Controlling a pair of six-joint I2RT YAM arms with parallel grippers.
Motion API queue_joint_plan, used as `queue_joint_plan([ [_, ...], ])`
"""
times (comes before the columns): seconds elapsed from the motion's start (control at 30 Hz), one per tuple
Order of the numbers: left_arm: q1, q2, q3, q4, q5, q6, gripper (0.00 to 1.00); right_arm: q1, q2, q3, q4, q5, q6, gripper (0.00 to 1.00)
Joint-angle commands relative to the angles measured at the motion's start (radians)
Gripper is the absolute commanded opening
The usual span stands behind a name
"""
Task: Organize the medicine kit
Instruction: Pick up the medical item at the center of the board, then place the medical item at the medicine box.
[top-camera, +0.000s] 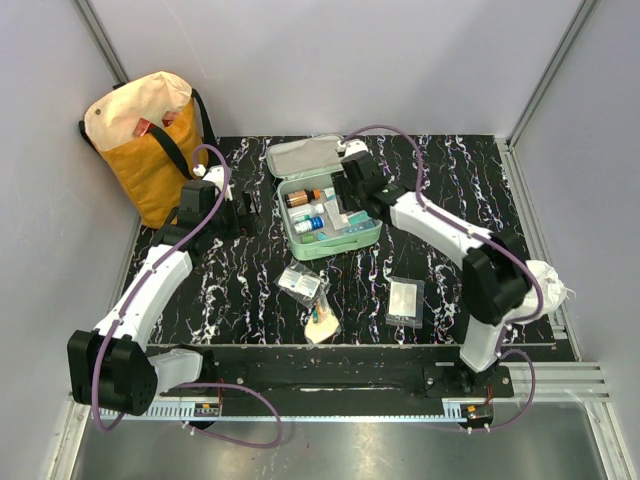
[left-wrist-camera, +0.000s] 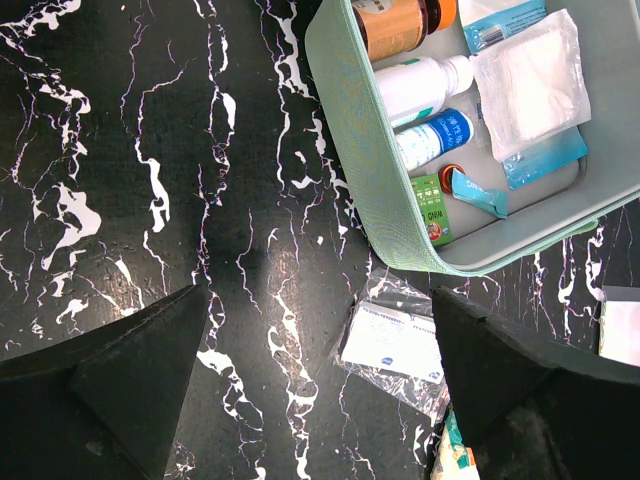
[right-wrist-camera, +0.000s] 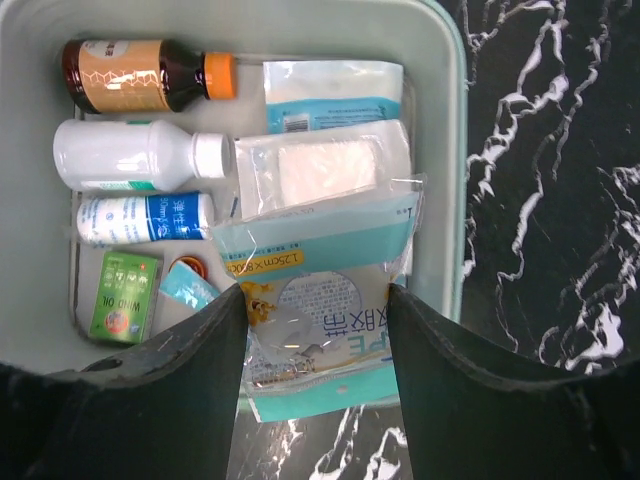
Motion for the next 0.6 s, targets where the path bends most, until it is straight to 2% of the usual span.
queue_joint_plan([
  [0.0, -0.001, -0.014, 0.007, 0.022, -0.003, 0.005, 0.99, -0.004, 0.116, 0.126, 0.039, -0.036, -0.078, 0.62],
  [0.2, -0.001, -0.008, 0.006, 0.021, -0.009, 0.010, 0.99, -0.020, 0.216, 0.202, 0.009, -0.031, -0.083, 0.62],
  [0.57, 0.000, 0.020, 0.018, 0.024, 0.013, 0.007, 0.99, -0.026, 0.215, 0.104, 0.013, -0.008, -0.044, 0.66],
])
